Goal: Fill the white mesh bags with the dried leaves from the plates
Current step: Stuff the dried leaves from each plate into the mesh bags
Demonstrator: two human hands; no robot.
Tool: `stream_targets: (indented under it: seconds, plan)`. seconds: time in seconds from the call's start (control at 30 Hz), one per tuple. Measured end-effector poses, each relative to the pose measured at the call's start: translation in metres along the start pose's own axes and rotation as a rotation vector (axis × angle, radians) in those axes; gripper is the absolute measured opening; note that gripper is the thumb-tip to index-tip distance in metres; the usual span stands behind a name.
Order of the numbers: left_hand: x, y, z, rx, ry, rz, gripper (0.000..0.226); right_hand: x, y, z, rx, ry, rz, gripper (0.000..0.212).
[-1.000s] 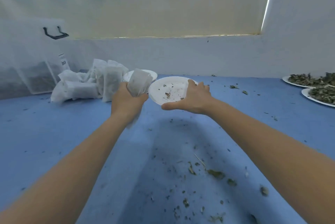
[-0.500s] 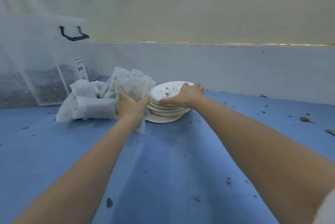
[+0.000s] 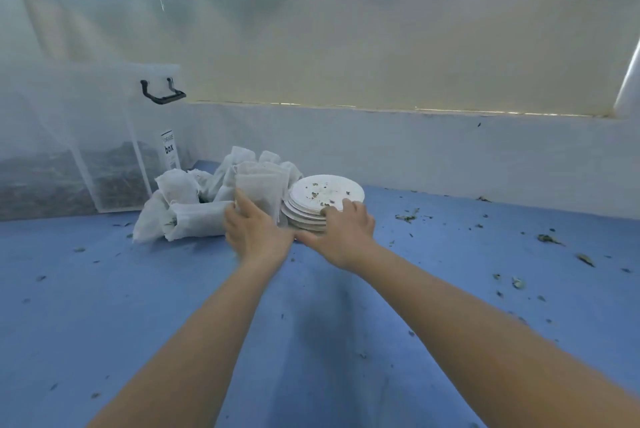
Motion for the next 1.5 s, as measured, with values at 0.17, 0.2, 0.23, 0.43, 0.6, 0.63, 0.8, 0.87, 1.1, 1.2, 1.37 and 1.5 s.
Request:
stream_targets:
  seconds: [0.17,0.2,0.23,0.43,0.6,0.63,0.8,0.87,1.1,1.2,1.37,1.5]
  plan:
    - [0.025,0.083,0.034,-0.023,0.033,-0.061,0.097,0.024,0.086,0.008,-0.006,-0.070,0.020,0.049]
    - [0.025,0.100,0.041,-0.038,0.056,-0.103,0.090,0.032,0.103,0.014,-0.008,-0.079,0.027,0.046]
    - [0.025,0.119,0.048,-0.047,0.084,-0.147,0.084,0.039,0.121,0.021,-0.014,-0.083,0.030,0.044]
    - [-0.004,0.225,0.105,-0.121,0.221,-0.373,0.059,0.084,0.221,0.086,-0.085,-0.025,0.074,0.042]
    - [-0.065,0.328,0.168,-0.174,0.325,-0.616,0.054,0.121,0.299,0.184,-0.273,0.044,0.061,0.043]
    - [-0.079,0.350,0.181,-0.185,0.338,-0.676,0.053,0.128,0.314,0.207,-0.325,0.066,0.046,0.043]
    - [-0.143,0.446,0.241,-0.231,0.339,-0.886,0.049,0.153,0.382,0.313,-0.551,0.077,-0.014,0.047]
    - [-0.169,0.475,0.261,-0.237,0.332,-0.942,0.049,0.159,0.398,0.353,-0.632,0.066,-0.012,0.049]
    - [-0.263,0.506,0.315,-0.253,0.292,-1.029,0.052,0.153,0.393,0.475,-0.821,-0.033,-0.022,0.058]
    - [-0.306,0.496,0.333,-0.293,0.236,-1.014,0.052,0.146,0.369,0.519,-0.864,-0.063,-0.024,0.067]
    - [-0.372,0.464,0.353,-0.345,0.179,-0.970,0.044,0.129,0.325,0.580,-0.925,-0.133,-0.008,0.085]
    - [-0.422,0.434,0.354,-0.289,0.146,-0.972,0.055,0.112,0.297,0.612,-0.965,-0.132,-0.012,0.115]
Point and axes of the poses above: each hand's wrist, its own y-axis away from the middle knuckle, its own x-axis out of the back of the hand, z = x × y, the point moved 8 cm from there along -y, towards the middle knuckle, and after that the axes turned 10 degrees about y, right-handed, at the moved point
